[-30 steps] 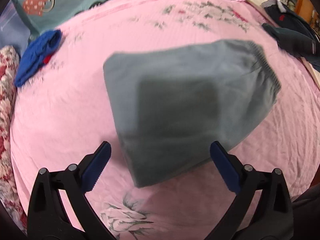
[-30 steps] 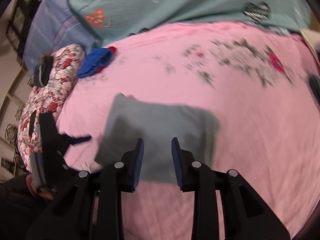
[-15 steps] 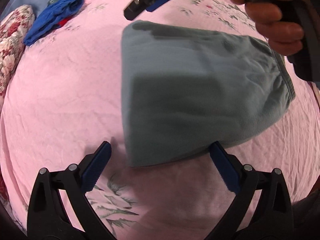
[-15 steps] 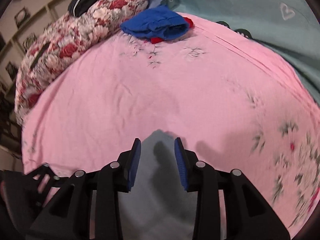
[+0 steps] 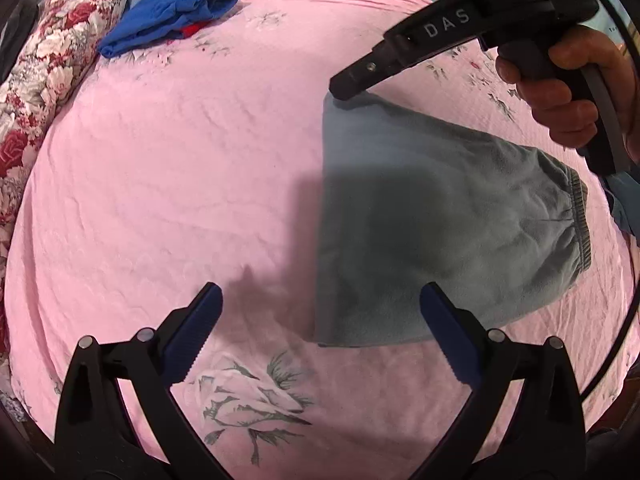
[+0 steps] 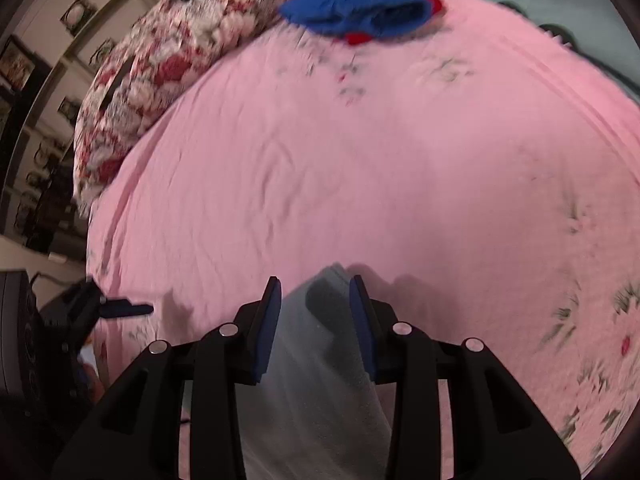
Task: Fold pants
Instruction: 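Press the folded bundle flat with the right gripper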
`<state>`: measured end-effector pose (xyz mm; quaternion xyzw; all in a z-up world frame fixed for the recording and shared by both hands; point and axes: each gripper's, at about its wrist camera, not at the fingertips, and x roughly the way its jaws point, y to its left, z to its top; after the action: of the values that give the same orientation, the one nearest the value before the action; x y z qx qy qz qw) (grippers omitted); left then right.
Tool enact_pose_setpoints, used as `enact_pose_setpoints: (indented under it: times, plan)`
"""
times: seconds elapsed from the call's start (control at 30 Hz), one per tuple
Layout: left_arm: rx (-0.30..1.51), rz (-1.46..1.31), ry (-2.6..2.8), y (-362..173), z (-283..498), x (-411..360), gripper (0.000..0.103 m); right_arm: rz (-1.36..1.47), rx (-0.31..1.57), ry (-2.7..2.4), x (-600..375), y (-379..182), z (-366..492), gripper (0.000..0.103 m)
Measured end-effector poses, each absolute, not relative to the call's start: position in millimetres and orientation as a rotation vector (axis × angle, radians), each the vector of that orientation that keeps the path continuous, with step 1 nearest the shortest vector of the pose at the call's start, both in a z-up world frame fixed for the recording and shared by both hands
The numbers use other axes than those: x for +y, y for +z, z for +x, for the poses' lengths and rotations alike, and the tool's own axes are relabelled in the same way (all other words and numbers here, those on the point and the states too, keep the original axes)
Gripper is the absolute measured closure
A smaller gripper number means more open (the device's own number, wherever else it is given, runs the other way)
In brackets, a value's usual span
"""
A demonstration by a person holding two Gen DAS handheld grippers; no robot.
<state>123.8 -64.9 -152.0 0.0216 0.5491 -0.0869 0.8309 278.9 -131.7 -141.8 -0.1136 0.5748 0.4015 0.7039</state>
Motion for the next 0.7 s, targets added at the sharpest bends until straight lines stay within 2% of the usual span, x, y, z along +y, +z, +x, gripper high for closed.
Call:
enact_pose_setpoints:
  times: [0.03, 0.07, 0.1, 0.17, 0.4, 0.43, 0.5, 0.7]
  plan:
    - [1.176, 0.049, -0.184, -155.4, 123.4, -64.7, 0.013, -0.273, 1.28, 0.884, -130.9, -144.3, 281.7, 0.067]
    - [1.198, 0.057, -0.195, -160.3, 121.6, -65.9, 0.029, -0.277, 1.281, 0.881, -132.2, -145.6, 284.7, 0.067]
    - [1.215, 0.056, -0.209, -163.0, 119.6, -65.9, 0.038, -0.268, 1.283, 0.884, -133.6, -146.3, 287.5, 0.067]
    - [1.22, 0.038, -0.221, -164.1, 114.0, -64.6, 0.043, -0.232, 1.292, 0.915, -135.7, -147.4, 292.5, 0.067]
    - [1.221, 0.028, -0.227, -168.1, 96.4, -69.0, 0.042, -0.257, 1.39, 1.016, -124.1, -167.7, 289.8, 0.063]
    - [1.216, 0.019, -0.225, -169.0, 96.6, -67.6, 0.042, -0.259, 1.388, 1.016, -123.7, -168.4, 289.0, 0.065]
    - [1.207, 0.027, -0.222, -169.5, 98.8, -68.5, 0.041, -0.255, 1.388, 1.015, -124.1, -170.0, 289.0, 0.083]
    - [1.183, 0.042, -0.199, -170.4, 91.3, -71.5, 0.042, -0.232, 1.275, 0.992, -134.8, -155.1, 292.9, 0.089]
